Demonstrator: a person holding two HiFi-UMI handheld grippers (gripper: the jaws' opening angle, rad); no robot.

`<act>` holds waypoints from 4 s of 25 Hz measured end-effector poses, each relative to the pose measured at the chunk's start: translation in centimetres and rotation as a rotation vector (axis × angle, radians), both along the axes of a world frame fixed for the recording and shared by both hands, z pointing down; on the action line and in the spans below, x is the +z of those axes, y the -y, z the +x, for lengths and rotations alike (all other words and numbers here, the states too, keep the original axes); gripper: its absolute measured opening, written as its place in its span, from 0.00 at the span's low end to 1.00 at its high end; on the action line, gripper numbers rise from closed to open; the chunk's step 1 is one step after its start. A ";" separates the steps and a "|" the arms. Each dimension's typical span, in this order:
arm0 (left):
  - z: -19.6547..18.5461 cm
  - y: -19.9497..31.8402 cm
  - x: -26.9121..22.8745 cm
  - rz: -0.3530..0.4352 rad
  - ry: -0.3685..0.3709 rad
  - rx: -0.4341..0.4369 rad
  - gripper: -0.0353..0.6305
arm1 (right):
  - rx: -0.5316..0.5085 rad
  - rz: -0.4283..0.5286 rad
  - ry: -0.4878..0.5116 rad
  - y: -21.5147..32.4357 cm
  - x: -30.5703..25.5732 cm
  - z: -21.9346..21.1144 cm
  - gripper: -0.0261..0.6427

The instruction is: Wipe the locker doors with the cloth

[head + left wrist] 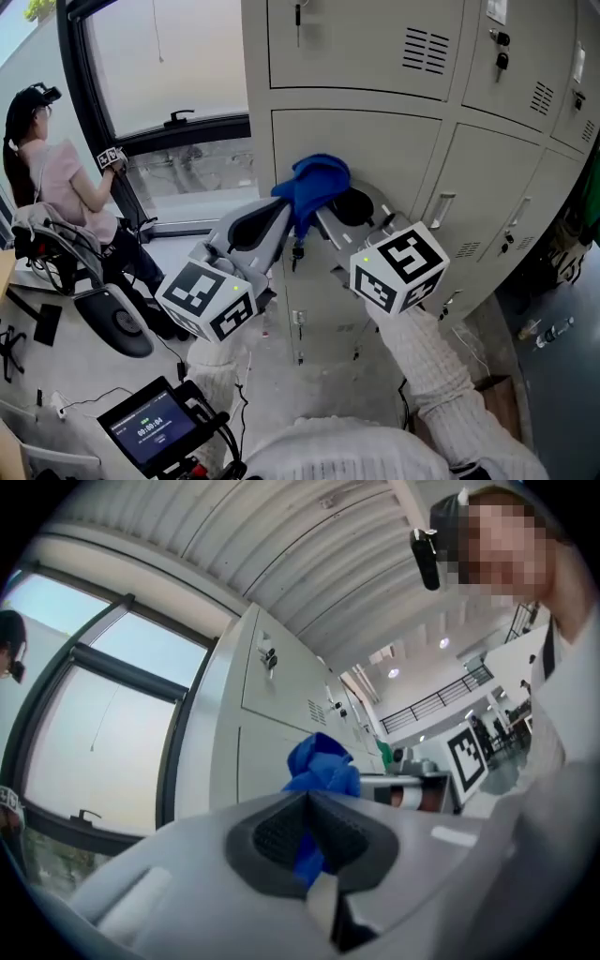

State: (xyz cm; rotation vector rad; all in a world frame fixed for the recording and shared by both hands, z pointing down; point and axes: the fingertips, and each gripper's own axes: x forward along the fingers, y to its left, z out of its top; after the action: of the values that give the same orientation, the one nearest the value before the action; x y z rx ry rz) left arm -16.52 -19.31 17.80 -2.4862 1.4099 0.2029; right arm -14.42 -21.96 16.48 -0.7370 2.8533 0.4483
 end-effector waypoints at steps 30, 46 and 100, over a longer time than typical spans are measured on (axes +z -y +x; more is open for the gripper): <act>-1.0 3.3 -0.1 -0.014 -0.056 0.005 0.06 | 0.034 -0.034 -0.038 3.7 -0.1 -2.2 0.11; 0.1 3.1 11.5 -0.240 -0.202 0.073 0.06 | 0.067 -0.294 -0.031 5.1 12.8 -0.2 0.11; 7.6 2.9 12.5 -0.280 -0.144 0.110 0.06 | 0.164 -0.262 0.021 4.4 11.8 6.6 0.11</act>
State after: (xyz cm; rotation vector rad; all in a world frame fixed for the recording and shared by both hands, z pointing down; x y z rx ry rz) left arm -8.91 -22.20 30.29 -2.8321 1.4443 0.2238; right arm -7.84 -26.40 28.26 -1.0188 2.8750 0.0838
